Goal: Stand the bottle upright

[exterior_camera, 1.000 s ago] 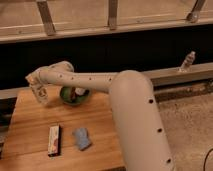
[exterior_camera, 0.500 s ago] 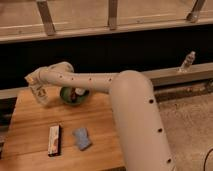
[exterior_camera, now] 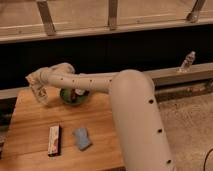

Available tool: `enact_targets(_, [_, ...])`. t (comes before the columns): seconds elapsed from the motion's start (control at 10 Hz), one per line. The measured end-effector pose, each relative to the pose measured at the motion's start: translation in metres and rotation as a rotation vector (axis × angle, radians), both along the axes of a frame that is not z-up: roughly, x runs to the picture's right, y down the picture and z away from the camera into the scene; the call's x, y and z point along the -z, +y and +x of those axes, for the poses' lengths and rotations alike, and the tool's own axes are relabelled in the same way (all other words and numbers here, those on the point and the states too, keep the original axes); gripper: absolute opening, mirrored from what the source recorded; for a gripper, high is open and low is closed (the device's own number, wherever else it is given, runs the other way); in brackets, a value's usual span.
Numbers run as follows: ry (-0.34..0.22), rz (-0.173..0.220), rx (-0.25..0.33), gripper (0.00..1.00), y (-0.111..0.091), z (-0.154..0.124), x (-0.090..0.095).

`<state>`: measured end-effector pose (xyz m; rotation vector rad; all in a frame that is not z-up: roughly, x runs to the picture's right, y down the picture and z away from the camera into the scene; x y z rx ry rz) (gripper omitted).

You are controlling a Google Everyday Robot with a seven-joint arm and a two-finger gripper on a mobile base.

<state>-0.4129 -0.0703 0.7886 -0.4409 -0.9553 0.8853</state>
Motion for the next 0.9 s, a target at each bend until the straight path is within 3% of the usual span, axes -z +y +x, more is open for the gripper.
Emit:
enact_targets(0.3, [-0.009, 0.005, -0.006, 0.0, 0.003, -0.003, -0.001])
enact_targets(0.9, [-0.011, 0.012, -0.06, 0.0, 0.014, 0.019, -0.012])
